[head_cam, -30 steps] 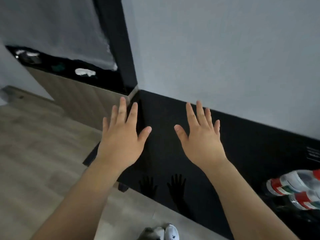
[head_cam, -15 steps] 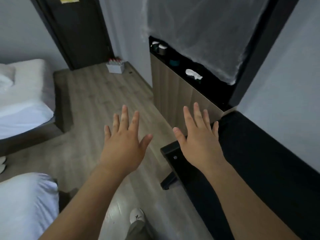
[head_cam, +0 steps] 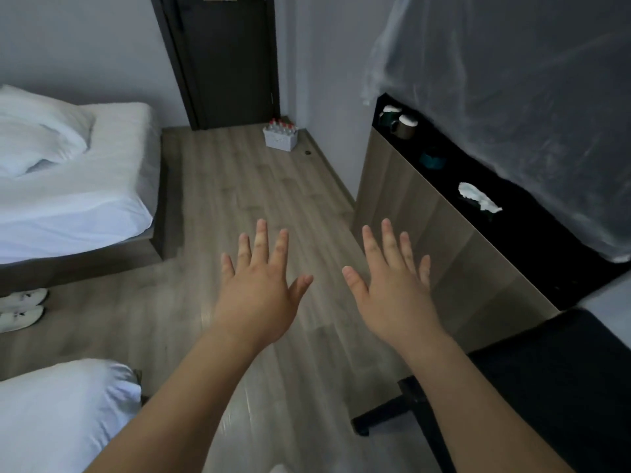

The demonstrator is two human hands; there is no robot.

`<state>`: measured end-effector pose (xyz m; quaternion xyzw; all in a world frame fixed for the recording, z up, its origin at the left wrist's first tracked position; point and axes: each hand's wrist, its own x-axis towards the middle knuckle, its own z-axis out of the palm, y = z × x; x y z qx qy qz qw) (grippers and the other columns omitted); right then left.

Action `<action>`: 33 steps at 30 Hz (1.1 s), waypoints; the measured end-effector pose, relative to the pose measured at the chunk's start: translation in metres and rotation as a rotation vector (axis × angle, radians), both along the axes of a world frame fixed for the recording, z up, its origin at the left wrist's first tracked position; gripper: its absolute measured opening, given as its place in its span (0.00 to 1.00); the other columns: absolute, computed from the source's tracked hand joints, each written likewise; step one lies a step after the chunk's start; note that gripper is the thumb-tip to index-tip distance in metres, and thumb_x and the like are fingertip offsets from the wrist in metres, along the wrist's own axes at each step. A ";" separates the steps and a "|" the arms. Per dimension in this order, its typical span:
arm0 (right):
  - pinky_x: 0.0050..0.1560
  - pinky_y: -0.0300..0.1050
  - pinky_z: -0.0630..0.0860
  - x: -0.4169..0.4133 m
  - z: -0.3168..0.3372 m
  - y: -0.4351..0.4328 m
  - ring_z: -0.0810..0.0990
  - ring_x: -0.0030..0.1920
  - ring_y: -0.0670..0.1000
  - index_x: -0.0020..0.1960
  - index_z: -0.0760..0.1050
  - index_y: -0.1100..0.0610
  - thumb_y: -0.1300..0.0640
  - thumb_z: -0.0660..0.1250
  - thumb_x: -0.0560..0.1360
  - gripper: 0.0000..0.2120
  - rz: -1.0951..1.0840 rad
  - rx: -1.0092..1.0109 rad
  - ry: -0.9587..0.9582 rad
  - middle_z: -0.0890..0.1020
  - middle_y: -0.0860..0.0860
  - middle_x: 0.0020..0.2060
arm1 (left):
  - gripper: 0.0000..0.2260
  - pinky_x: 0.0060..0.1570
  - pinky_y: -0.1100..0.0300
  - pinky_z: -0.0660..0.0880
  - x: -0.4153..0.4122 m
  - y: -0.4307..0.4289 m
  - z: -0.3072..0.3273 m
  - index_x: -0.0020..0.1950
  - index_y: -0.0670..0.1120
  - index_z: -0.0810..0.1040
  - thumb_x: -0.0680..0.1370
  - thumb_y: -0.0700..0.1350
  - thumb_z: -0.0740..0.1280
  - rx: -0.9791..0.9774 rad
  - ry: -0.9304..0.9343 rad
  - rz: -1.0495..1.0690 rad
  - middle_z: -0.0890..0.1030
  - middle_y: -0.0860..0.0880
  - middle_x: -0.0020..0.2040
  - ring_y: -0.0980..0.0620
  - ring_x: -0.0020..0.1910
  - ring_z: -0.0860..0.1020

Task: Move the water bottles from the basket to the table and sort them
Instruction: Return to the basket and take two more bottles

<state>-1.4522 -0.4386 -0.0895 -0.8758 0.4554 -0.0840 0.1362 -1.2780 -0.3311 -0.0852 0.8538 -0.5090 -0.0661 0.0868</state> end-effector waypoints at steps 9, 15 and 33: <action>0.79 0.66 0.39 0.110 -0.006 -0.080 0.34 0.82 0.54 0.84 0.38 0.45 0.34 0.46 0.83 0.35 -0.013 0.006 0.010 0.34 0.47 0.82 | 0.36 0.80 0.39 0.45 0.101 -0.089 0.001 0.84 0.53 0.39 0.82 0.67 0.48 -0.004 0.020 -0.019 0.34 0.46 0.83 0.42 0.82 0.39; 0.79 0.67 0.39 0.181 -0.032 -0.166 0.35 0.82 0.54 0.84 0.38 0.45 0.34 0.47 0.83 0.35 -0.018 0.039 -0.018 0.34 0.47 0.82 | 0.36 0.80 0.39 0.45 0.165 -0.170 -0.018 0.83 0.53 0.38 0.82 0.68 0.48 0.007 0.008 -0.021 0.33 0.47 0.82 0.43 0.82 0.39; 0.80 0.66 0.40 0.416 -0.006 -0.419 0.33 0.82 0.55 0.84 0.38 0.45 0.35 0.48 0.84 0.35 0.131 0.036 -0.037 0.32 0.46 0.82 | 0.36 0.80 0.40 0.48 0.398 -0.391 -0.004 0.84 0.53 0.42 0.82 0.67 0.51 0.004 0.039 0.176 0.36 0.47 0.83 0.43 0.83 0.42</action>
